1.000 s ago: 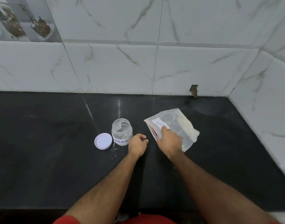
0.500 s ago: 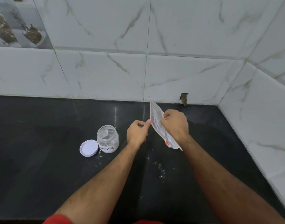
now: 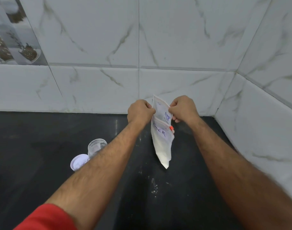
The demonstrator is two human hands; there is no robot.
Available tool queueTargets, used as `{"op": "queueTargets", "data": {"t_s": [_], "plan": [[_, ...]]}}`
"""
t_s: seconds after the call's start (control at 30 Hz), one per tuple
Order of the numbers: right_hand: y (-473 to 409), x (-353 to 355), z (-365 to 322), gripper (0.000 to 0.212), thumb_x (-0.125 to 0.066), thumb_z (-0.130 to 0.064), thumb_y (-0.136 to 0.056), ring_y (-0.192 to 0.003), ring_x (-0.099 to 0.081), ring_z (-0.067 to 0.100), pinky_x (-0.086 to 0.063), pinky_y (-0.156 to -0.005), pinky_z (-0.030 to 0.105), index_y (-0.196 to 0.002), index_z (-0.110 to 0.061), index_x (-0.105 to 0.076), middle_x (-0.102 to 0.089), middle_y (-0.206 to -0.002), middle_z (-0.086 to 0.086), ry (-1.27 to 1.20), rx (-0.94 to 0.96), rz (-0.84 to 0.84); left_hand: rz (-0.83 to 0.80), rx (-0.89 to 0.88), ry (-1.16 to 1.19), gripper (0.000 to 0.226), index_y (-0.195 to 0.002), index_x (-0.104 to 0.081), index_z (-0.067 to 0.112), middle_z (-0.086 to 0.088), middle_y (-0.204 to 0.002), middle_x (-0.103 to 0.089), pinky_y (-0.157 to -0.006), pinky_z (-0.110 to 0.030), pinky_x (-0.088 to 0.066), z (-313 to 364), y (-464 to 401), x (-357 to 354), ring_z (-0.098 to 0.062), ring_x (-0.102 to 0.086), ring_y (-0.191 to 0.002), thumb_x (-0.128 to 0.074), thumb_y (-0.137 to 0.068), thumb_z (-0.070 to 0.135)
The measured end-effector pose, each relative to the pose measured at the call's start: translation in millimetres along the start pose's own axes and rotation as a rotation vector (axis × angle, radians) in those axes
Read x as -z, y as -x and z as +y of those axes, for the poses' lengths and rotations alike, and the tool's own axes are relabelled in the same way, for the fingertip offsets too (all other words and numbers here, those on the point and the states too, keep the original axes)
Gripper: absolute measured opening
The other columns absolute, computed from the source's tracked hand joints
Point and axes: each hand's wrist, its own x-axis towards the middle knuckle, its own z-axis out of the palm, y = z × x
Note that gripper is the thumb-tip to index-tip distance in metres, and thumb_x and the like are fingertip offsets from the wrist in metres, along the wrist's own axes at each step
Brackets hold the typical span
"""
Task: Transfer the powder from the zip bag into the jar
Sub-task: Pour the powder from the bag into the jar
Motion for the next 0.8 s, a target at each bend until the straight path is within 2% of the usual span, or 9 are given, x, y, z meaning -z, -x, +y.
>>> {"op": "queueTargets", "data": {"t_s": [0.07, 0.13, 0.2, 0.3, 0.43, 0.57, 0.63, 0.7, 0.8], "plan": [[-5, 9, 2, 0.019, -0.054, 0.001, -0.079, -0.05, -0.068, 0.023, -0.063, -0.057, 0.034, -0.076, -0.008, -0.07, -0.071, -0.061, 0.01, 0.009, -0.003, 0.066, 0.034, -0.026, -0.021, 0.009, -0.076, -0.069, 0.02, 0.002, -0.073, -0.074, -0.074, -0.035, -0.06, 7, -6, 9, -0.024, -0.072, -0.074, -0.062, -0.071, 0.021], [-7, 11, 11, 0.019, -0.053, 0.002, -0.076, -0.056, -0.07, 0.029, -0.063, -0.061, 0.038, -0.076, -0.007, -0.069, -0.071, -0.066, 0.012, 0.056, -0.015, 0.124, 0.072, -0.04, -0.107, 0.01, -0.08, -0.071, 0.019, -0.001, -0.081, -0.075, -0.072, -0.03, -0.054, 5, -8, 20, -0.025, -0.068, -0.081, -0.063, -0.074, 0.018], [-4, 8, 23, 0.02, -0.052, 0.003, -0.077, -0.058, -0.072, 0.032, -0.064, -0.062, 0.041, -0.079, -0.003, -0.07, -0.072, -0.066, 0.014, 0.082, -0.063, 0.08, 0.081, -0.036, -0.189, 0.008, -0.081, -0.069, 0.02, -0.004, -0.087, -0.073, -0.072, -0.03, -0.051, -4, -7, 27, -0.027, -0.066, -0.088, -0.064, -0.076, 0.016], [0, 4, 29, 0.021, -0.05, 0.002, -0.078, -0.048, -0.068, 0.027, -0.06, -0.052, 0.031, -0.08, -0.005, -0.07, -0.07, -0.062, 0.012, 0.034, -0.071, 0.073, 0.056, -0.01, -0.201, 0.005, -0.081, -0.066, 0.02, 0.0, -0.082, -0.069, -0.07, -0.031, -0.05, -19, -1, 25, -0.026, -0.065, -0.087, -0.064, -0.078, 0.018], [3, -1, 25, 0.024, -0.052, 0.003, -0.078, -0.057, -0.071, 0.027, -0.062, -0.056, 0.037, -0.081, -0.01, -0.072, -0.072, -0.071, 0.008, -0.087, -0.033, 0.115, 0.039, -0.004, -0.116, 0.019, -0.092, -0.068, 0.026, -0.001, -0.082, -0.074, -0.075, -0.037, -0.058, -28, 2, 20, -0.027, -0.071, -0.084, -0.058, -0.076, 0.022], [4, -8, 31, 0.036, -0.046, 0.007, -0.081, -0.051, -0.07, 0.021, -0.064, -0.057, 0.036, -0.094, -0.01, -0.075, -0.071, -0.078, 0.009, -0.265, -0.106, 0.057, -0.031, 0.013, -0.195, 0.044, -0.132, -0.062, 0.033, 0.0, -0.121, -0.072, -0.094, -0.042, -0.055, -38, 4, 16, -0.028, -0.068, -0.109, -0.057, -0.088, 0.036], [6, -11, 30, 0.038, -0.046, 0.009, -0.083, -0.046, -0.067, 0.016, -0.062, -0.054, 0.032, -0.099, -0.01, -0.074, -0.069, -0.079, 0.009, -0.337, -0.128, 0.037, -0.1, -0.049, -0.217, 0.053, -0.143, -0.053, 0.032, -0.002, -0.141, -0.06, -0.101, -0.042, -0.051, -40, 6, 13, -0.026, -0.062, -0.121, -0.055, -0.091, 0.039], [9, -16, 28, 0.036, -0.047, 0.009, -0.085, -0.047, -0.067, 0.014, -0.061, -0.054, 0.03, -0.1, -0.01, -0.073, -0.069, -0.081, 0.012, -0.374, -0.15, 0.007, -0.208, -0.134, -0.126, 0.069, -0.154, -0.038, 0.025, -0.004, -0.157, -0.041, -0.111, -0.042, -0.043, -40, 7, 12, -0.024, -0.053, -0.133, -0.057, -0.089, 0.035], [15, -21, 25, 0.031, -0.048, 0.01, -0.087, -0.048, -0.068, 0.013, -0.062, -0.056, 0.031, -0.098, -0.008, -0.071, -0.069, -0.078, 0.014, -0.419, -0.169, -0.015, -0.395, -0.24, 0.005, 0.101, -0.161, -0.014, 0.017, 0.0, -0.167, -0.022, -0.121, -0.04, -0.03, -40, 11, 15, -0.018, -0.03, -0.15, -0.073, -0.085, 0.043]]}}
